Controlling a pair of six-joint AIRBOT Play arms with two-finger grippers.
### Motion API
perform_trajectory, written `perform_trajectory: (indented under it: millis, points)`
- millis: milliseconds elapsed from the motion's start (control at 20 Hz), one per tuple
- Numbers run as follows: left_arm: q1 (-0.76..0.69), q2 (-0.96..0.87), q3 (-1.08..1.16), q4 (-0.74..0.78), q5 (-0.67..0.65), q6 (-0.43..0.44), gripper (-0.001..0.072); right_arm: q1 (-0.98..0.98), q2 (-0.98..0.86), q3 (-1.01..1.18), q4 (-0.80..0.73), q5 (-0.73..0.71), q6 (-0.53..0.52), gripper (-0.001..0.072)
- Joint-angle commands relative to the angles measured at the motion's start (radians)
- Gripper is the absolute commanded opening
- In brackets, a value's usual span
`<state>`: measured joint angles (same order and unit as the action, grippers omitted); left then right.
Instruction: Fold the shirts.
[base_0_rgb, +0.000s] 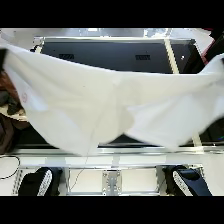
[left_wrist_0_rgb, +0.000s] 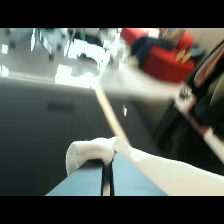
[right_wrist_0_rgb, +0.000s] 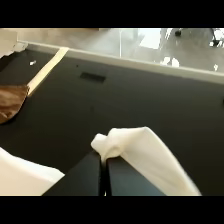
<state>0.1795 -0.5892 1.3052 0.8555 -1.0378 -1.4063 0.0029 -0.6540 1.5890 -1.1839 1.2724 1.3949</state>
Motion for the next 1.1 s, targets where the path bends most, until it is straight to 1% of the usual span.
perform_trajectory:
  millis: [0,100,200,300,350,400,450,500,550,600,650,700,750,800,850,900,950,1000,1050]
  points:
    - [0.001,-0.216,0.029,0.035,-0.253,0.001,0.0012,0.002,-0.149,-0.028,-0.008,-0.003,-0.001,0.0010]
    - [0.001,-0.370,-0.009,0.067,-0.241,0.000,0.0011,0.002,-0.315,-0.051,-0.006,-0.071,-0.001,0.0011]
    - [0.001,-0.535,-0.022,0.098,-0.216,-0.003,0.0012,0.002,-0.512,-0.053,0.033,-0.169,0.000,0.0011]
    - [0.001,-0.694,-0.022,0.065,-0.167,-0.002,0.0013,0.012,-0.690,-0.053,0.096,-0.292,0.000,0.0013]
    - [0.001,-0.766,-0.021,0.024,-0.130,-0.002,0.0033,0.019,-0.777,-0.053,0.134,-0.364,0.000,0.0015]
    - [0.001,-0.836,-0.021,-0.028,-0.068,-0.002,0.0190,0.028,-0.849,-0.052,0.164,-0.441,0.000,0.0064]
    - [0.002,-0.896,-0.021,-0.095,0.018,-0.002,0.0376,0.040,-0.914,-0.052,0.191,-0.531,0.000,0.0243]
    - [0.002,-0.939,-0.021,-0.183,0.104,0.000,0.0420,0.049,-0.959,-0.051,0.206,-0.615,0.000,0.0415]
    - [0.010,-0.969,-0.021,-0.300,0.194,0.005,0.0420,0.056,-0.992,-0.046,0.211,-0.693,0.000,0.0454]
    - [0.019,-0.981,-0.021,-0.429,0.277,0.066,0.0420,0.056,-1.006,-0.037,0.208,-0.751,-0.001,0.0454]
    - [0.027,-0.980,-0.019,-0.555,0.335,0.164,0.0420,0.047,-1.006,-0.027,0.196,-0.798,-0.001,0.0454]
    - [0.050,-0.969,-0.013,-0.682,0.353,0.300,0.0420,0.029,-0.997,-0.005,0.166,-0.793,-0.001,0.0454]
    - [0.080,-0.947,-0.008,-0.769,0.324,0.447,0.0420,-0.002,-0.980,0.035,0.117,-0.734,-0.001,0.0454]
    - [0.123,-0.909,-0.006,-0.802,0.260,0.574,0.0420,-0.044,-0.953,0.082,0.050,-0.628,0.000,0.0454]
    - [0.172,-0.864,-0.006,-0.776,0.192,0.622,0.0419,-0.092,-0.919,0.126,-0.013,-0.511,0.000,0.0453]
    - [0.229,-0.818,-0.006,-0.727,0.113,0.621,0.0420,-0.146,-0.880,0.162,-0.060,-0.402,0.000,0.0453]
    - [0.295,-0.769,-0.007,-0.666,0.002,0.608,0.0418,-0.211,-0.827,0.185,-0.089,-0.303,0.000,0.0453]
    - [0.361,-0.724,-0.009,-0.599,-0.114,0.557,0.0418,-0.280,-0.764,0.189,-0.103,-0.233,0.000,0.0452]
    - [0.420,-0.682,-0.021,-0.538,-0.196,0.536,0.0412,-0.342,-0.709,0.188,-0.109,-0.176,-0.001,0.0453]
